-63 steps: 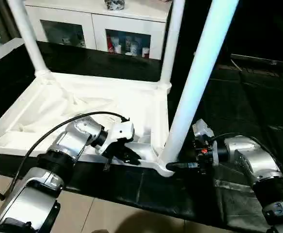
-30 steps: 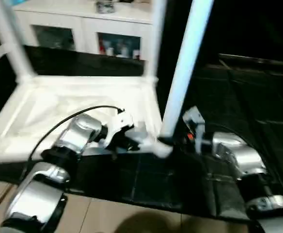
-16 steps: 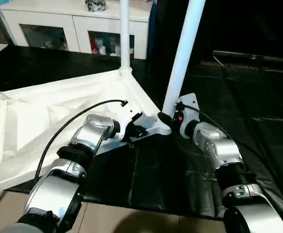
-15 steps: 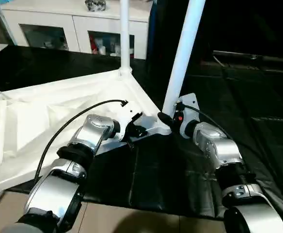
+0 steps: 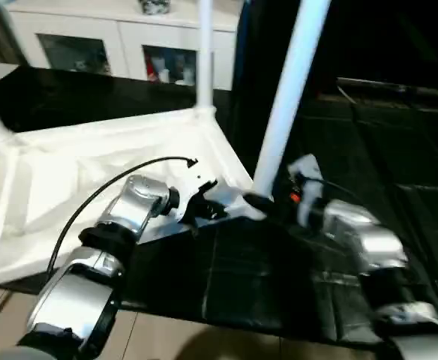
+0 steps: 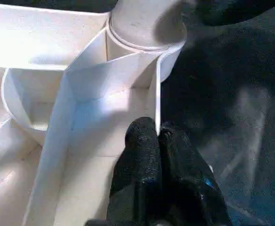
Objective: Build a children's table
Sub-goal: Rotate leg to tighten
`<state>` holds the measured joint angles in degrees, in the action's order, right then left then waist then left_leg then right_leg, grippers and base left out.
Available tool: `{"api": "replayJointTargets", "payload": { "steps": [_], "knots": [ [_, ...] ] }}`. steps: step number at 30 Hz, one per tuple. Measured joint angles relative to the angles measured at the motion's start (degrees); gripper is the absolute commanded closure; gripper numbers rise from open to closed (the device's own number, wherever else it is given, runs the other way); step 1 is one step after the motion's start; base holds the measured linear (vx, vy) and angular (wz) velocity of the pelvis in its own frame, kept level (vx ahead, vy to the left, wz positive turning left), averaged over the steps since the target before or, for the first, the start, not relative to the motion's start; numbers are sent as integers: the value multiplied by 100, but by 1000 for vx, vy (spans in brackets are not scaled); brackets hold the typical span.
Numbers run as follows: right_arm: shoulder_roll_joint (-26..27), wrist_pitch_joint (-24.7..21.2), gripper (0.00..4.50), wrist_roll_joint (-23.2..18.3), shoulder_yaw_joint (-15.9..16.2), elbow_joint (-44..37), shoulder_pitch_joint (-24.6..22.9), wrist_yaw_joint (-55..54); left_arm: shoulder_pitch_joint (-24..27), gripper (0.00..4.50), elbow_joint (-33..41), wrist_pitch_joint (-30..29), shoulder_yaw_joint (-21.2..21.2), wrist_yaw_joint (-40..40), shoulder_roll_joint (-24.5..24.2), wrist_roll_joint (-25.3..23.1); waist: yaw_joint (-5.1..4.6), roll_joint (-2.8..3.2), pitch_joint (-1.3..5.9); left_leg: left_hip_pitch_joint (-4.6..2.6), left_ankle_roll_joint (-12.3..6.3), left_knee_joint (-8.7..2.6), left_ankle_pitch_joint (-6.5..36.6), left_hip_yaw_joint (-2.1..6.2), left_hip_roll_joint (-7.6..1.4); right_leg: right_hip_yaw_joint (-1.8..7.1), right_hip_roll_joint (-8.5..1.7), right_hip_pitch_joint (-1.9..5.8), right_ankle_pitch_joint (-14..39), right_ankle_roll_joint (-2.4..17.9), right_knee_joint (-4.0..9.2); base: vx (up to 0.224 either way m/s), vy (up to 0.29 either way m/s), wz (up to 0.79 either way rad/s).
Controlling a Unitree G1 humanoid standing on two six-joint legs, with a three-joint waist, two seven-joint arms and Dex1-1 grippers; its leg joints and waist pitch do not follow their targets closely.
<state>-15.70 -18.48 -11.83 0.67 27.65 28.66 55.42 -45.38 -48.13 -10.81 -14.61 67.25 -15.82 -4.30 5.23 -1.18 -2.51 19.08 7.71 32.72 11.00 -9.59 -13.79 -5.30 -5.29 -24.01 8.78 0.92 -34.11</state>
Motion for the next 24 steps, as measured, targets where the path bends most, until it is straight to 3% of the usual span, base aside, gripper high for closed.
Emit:
{"api": "replayJointTargets", "payload": {
  "steps": [11,16,24],
  "knots": [
    [-834,-115,3,-321,618,-463,-225,2043,326,450,546,654,-415,1520,-564,73,205,3,-2,2,0,5,0,-4,-7,-2,-2,3,2,2,-1,0,0,0],
    [-869,-139,3,-416,806,-530,-225,2542,364,450,693,864,-568,1864,-659,62,289,3,-2,4,0,6,0,-4,-8,-2,-2,8,2,2,-3,0,0,0],
    [-861,-138,82,-404,955,-366,-181,2706,464,450,914,950,-661,2049,-727,67,301,2,-2,6,0,6,0,-4,-8,-2,-2,6,2,1,-5,0,0,0]
  ]
}}
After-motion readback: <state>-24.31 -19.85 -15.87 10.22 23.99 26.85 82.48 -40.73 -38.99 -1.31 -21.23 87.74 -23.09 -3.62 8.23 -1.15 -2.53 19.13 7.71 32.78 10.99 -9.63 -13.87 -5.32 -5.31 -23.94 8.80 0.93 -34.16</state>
